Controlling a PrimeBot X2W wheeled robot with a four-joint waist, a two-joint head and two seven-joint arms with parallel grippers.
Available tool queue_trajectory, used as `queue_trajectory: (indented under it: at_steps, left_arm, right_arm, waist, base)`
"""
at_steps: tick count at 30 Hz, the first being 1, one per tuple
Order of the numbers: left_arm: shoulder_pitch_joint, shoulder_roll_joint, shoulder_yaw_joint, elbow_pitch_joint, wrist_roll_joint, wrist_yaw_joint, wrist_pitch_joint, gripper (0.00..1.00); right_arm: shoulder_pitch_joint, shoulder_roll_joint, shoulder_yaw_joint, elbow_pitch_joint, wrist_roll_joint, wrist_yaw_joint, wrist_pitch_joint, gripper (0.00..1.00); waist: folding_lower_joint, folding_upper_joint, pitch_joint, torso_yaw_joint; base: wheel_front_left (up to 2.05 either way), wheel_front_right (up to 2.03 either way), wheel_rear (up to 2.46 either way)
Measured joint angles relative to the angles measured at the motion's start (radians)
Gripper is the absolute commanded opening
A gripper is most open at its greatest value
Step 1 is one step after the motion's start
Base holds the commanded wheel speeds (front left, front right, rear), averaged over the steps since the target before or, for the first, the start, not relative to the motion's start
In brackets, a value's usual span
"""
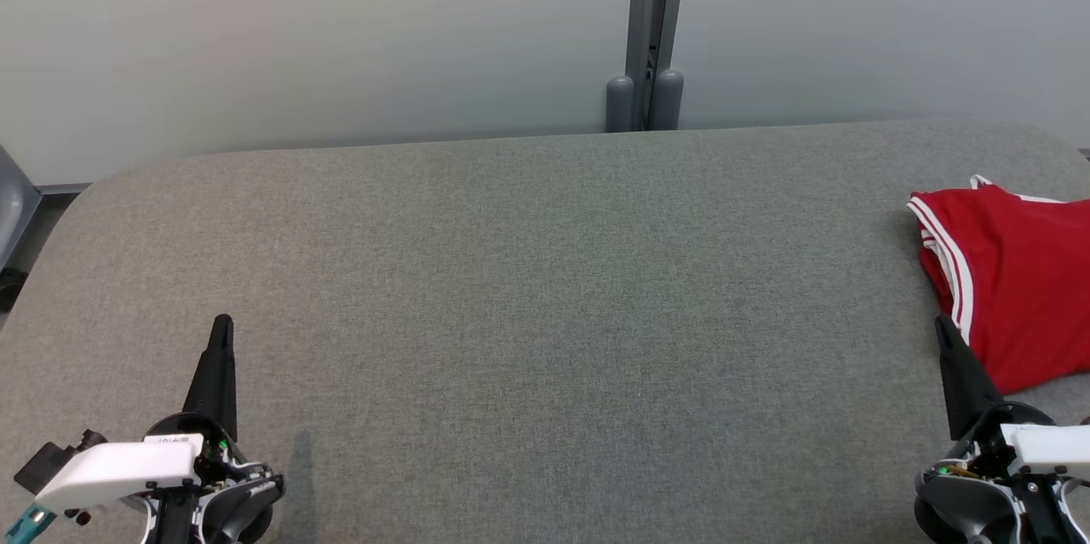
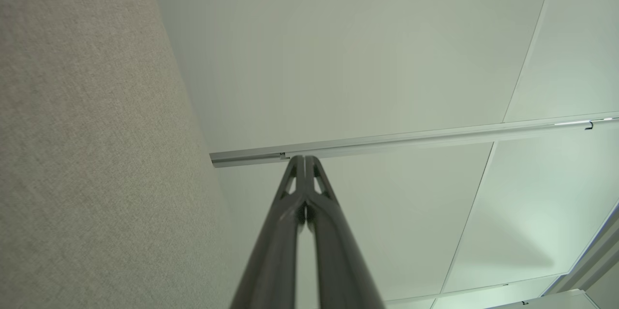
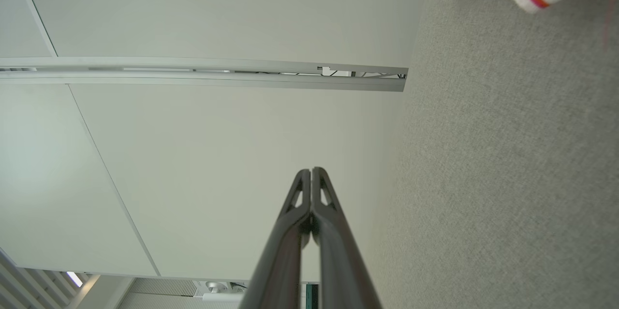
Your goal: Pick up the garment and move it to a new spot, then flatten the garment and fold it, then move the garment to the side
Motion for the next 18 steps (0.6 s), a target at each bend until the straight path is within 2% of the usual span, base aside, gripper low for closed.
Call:
queue_trajectory:
  at_steps: [18]
  left_arm:
    - [0.0,-0.001,0.002,0.0,0.0,0.0,0.001,0.0]
  right_arm:
    - [0.0,0.001,-0.001,0.0,-0.001,0.0,0.0,0.0]
  waist:
    - [0.0,0.0,0.0,0.0]
  base:
    - [0.0,0.0,0.0]
